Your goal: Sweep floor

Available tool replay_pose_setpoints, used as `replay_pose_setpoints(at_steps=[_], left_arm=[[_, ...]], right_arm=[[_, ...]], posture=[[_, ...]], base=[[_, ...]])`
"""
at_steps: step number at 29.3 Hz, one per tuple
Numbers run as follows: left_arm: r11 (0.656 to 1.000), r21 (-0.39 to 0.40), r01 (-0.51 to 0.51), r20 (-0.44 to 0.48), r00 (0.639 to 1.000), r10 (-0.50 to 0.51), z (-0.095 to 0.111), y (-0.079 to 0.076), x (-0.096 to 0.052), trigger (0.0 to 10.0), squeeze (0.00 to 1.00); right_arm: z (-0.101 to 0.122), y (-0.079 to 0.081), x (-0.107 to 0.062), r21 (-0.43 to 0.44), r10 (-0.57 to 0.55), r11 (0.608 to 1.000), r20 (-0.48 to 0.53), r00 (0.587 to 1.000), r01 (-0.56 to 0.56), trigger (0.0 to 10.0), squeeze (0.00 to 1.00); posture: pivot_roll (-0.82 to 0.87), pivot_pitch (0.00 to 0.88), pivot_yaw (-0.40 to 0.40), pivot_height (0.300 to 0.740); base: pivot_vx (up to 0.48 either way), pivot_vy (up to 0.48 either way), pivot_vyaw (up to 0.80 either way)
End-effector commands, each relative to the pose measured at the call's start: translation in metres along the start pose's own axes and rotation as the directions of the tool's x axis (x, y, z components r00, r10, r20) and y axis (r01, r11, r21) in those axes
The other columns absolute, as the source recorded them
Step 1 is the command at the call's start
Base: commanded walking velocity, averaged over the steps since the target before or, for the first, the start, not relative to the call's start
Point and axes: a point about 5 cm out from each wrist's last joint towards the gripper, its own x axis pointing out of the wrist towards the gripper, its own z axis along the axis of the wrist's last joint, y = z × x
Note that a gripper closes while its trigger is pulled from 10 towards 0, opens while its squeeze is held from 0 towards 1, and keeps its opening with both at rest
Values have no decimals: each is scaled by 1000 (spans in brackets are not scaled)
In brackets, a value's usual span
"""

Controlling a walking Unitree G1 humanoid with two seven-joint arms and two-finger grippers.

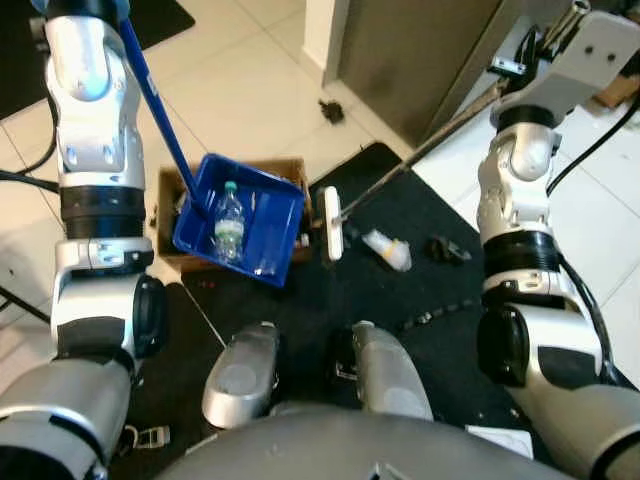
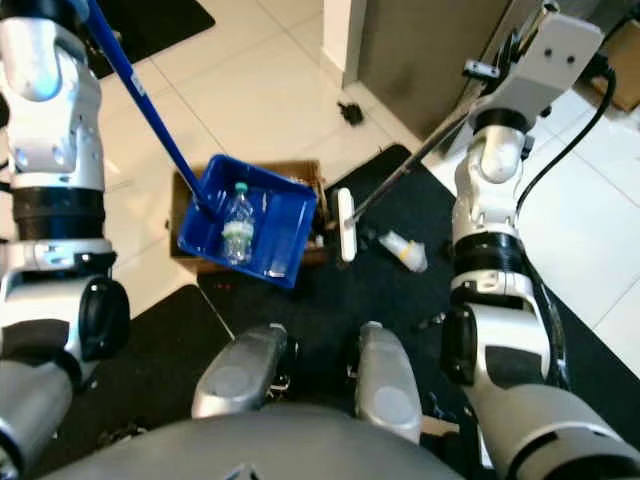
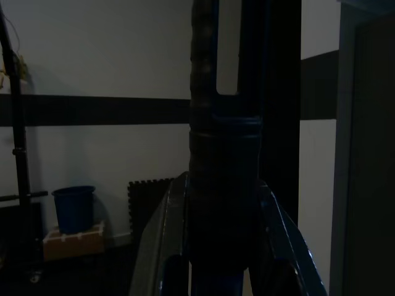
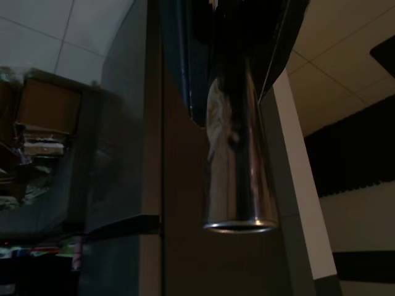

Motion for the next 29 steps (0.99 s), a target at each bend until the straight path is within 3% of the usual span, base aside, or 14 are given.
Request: replay_pose_setpoints(at_steps=[1, 25, 27, 29], left_arm=[[1000, -9, 2, 38, 999, -2, 9, -3, 2, 10000, 0], [1000, 28, 13, 31, 999, -14, 7, -1, 2, 10000, 0], [999, 34, 30, 29, 999, -31, 7, -2, 2, 10000, 0], [989, 76, 130, 11, 991, -132, 6, -6, 2, 10000, 0]], right_arm=[[8, -2, 4, 4, -11, 1000, 41, 999, 11, 10000, 0], [7, -2, 4, -2, -4, 1000, 34, 999, 4, 10000, 0], [7, -2, 4, -2, -4, 1000, 34, 999, 4, 10000, 0], [6, -2, 3, -2, -4, 1000, 33, 999, 4, 10000, 0]], posture=[[159, 0, -30, 740], [156, 0, -34, 740], [156, 0, -32, 740], [158, 0, -28, 740]], base=[[480, 0, 0], [480, 0, 0], [296, 0, 0], [0, 0, 0]])
